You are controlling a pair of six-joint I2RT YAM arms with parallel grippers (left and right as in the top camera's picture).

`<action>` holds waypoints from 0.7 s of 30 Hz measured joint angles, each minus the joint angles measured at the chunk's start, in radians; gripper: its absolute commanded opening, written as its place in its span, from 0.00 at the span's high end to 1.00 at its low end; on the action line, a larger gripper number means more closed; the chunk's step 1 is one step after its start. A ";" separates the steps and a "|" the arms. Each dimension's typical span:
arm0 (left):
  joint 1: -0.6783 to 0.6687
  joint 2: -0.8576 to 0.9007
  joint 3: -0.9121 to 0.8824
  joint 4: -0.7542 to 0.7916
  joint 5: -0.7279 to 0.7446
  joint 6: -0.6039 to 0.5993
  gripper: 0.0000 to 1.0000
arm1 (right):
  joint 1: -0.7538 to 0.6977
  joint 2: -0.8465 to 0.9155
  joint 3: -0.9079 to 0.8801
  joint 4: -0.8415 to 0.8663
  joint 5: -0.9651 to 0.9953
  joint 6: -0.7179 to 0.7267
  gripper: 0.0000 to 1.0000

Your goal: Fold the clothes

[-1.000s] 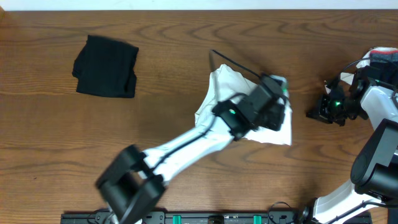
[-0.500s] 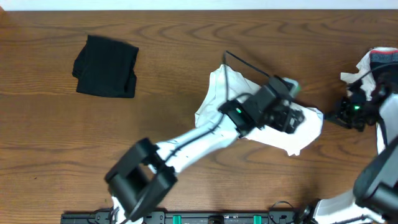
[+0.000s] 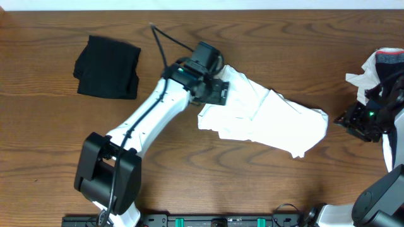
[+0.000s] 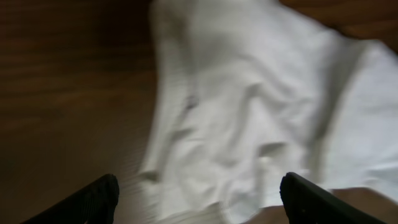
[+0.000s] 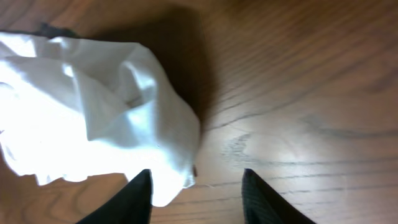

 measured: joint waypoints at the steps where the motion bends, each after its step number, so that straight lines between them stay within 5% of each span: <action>1: 0.014 0.000 0.000 -0.016 -0.014 0.006 0.15 | 0.011 0.000 0.000 -0.003 0.004 -0.002 0.39; 16: 0.072 0.000 -0.005 -0.055 -0.066 0.031 0.14 | 0.210 0.000 -0.100 0.139 0.129 0.039 0.20; 18: 0.072 0.000 -0.006 -0.055 -0.067 0.031 0.14 | 0.216 0.000 -0.155 0.203 0.137 0.044 0.33; 21: 0.072 0.000 -0.007 -0.055 -0.068 0.031 0.14 | 0.216 0.000 -0.208 0.281 0.141 0.049 0.73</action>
